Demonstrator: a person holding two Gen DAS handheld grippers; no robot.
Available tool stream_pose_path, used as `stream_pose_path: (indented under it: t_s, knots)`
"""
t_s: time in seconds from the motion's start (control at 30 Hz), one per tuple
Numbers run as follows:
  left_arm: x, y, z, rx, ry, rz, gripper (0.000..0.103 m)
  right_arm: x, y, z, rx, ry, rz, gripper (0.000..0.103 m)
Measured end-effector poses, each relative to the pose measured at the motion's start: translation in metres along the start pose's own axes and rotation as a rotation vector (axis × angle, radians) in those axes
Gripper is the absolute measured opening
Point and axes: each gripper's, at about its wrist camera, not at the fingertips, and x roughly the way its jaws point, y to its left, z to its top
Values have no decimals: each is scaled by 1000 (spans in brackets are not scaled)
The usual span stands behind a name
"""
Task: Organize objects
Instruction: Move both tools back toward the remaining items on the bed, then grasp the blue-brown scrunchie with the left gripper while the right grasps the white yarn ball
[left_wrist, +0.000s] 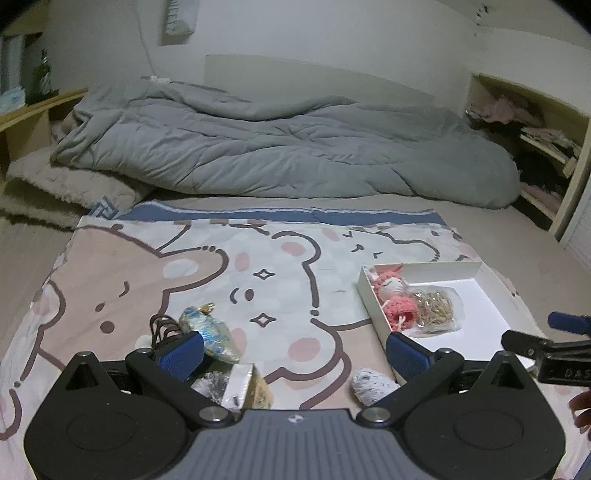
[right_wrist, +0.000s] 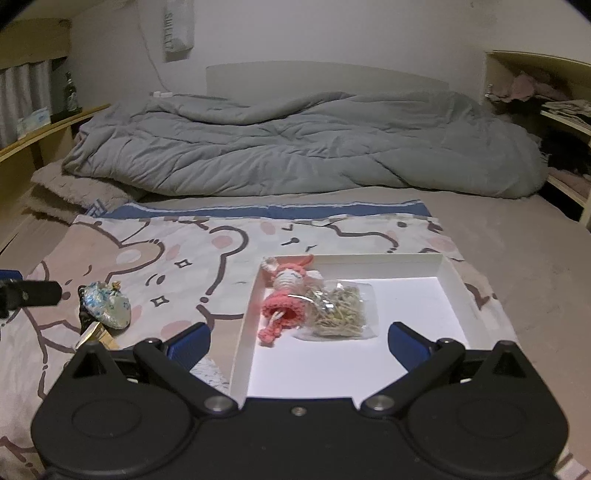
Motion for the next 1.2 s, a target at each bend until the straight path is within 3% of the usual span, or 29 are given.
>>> stream_pose_path:
  t_s: [0.2, 0.47, 0.57, 0.63, 0.83, 1.07, 1.2]
  knots:
    - [-3, 23, -7, -40, 3, -14, 103, 16, 17, 1, -36, 7, 18, 103]
    - [-2, 39, -21, 7, 52, 35, 103, 38, 49, -3, -178, 50, 70, 103]
    - [2, 42, -29, 29, 97, 55, 103, 47, 65, -6, -244, 83, 94, 100]
    - [6, 44, -36, 41, 134, 55, 103, 55, 74, -8, -282, 115, 113, 92]
    - [20, 46, -57, 68, 241, -52, 103, 76, 105, -20, -445, 182, 110, 79]
    - [39, 36, -72, 65, 358, -100, 101, 94, 127, -36, -626, 219, 133, 73]
    - [53, 34, -76, 75, 416, -85, 97, 103, 133, -45, -681, 262, 150, 69]
